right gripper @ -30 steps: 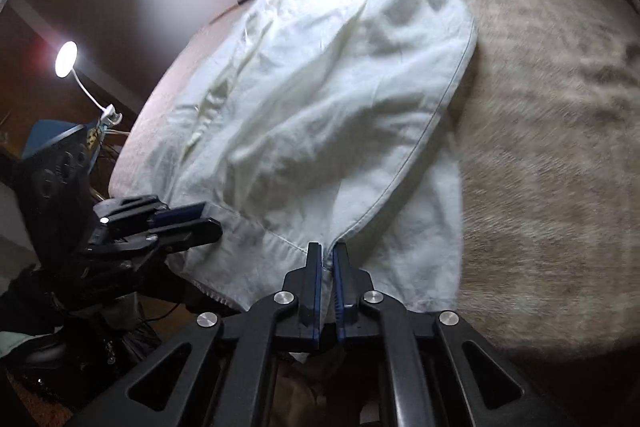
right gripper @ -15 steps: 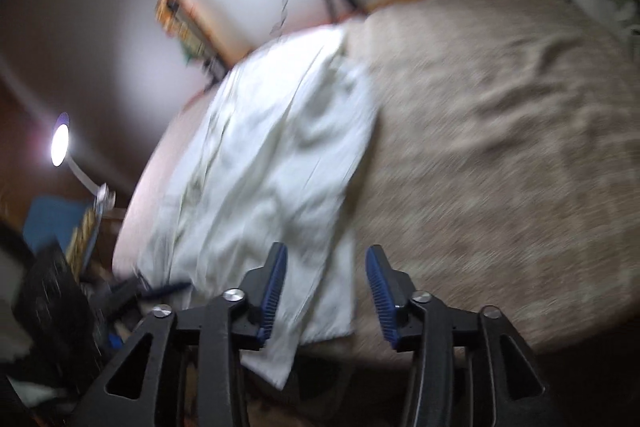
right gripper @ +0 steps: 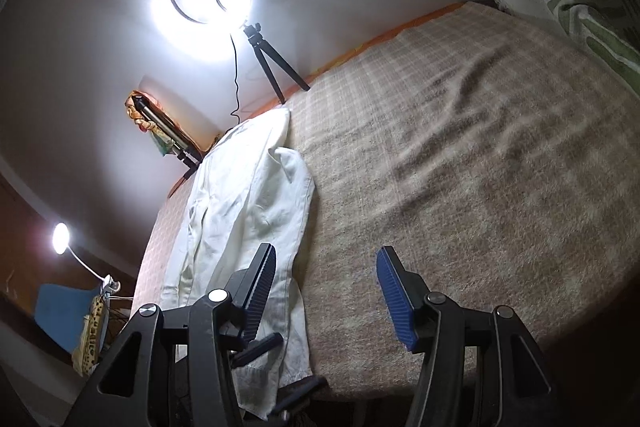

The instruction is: Fold small clothes

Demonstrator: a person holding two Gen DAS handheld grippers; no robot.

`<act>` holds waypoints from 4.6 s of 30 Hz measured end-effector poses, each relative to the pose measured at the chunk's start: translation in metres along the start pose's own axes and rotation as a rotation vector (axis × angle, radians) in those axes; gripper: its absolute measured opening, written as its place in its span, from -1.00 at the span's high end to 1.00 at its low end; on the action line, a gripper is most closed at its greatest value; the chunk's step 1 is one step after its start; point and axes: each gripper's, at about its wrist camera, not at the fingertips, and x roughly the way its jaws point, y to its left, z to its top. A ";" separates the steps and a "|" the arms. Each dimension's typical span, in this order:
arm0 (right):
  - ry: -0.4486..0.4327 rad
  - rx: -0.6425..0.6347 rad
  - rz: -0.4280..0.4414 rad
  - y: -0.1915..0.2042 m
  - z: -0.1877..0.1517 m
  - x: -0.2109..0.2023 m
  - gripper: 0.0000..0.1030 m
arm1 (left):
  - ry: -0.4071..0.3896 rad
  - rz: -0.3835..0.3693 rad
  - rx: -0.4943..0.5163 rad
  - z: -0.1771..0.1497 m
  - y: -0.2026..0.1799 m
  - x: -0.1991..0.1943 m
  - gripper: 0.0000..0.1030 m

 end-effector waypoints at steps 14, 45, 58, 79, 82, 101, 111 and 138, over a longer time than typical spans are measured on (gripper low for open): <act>0.070 -0.025 0.062 0.013 0.020 0.043 -0.10 | -0.092 -0.168 -0.264 0.002 0.056 -0.039 0.90; 0.222 -0.333 -0.161 0.161 0.089 0.211 0.96 | -0.196 -0.222 -0.575 -0.039 0.124 -0.076 0.90; 0.299 -0.537 -0.148 0.269 0.030 0.268 0.97 | -0.199 -0.147 -0.693 -0.085 0.162 -0.101 0.90; 0.294 -0.348 -0.028 0.216 0.015 0.200 0.37 | -0.101 -0.149 -0.599 -0.092 0.174 -0.112 0.74; 0.326 -0.339 -0.029 0.194 -0.011 0.170 0.37 | -0.127 -0.121 -0.544 -0.100 0.175 -0.141 0.02; 0.468 -0.256 0.091 0.152 -0.090 0.137 0.93 | 0.002 -0.103 -0.811 -0.144 0.258 -0.126 0.75; 0.318 -0.510 0.035 0.216 -0.090 0.118 0.42 | -0.021 0.040 -0.644 -0.127 0.244 -0.140 0.67; 0.551 -0.453 0.141 0.254 -0.122 0.201 0.51 | -0.035 0.116 -0.427 -0.070 0.282 -0.094 0.61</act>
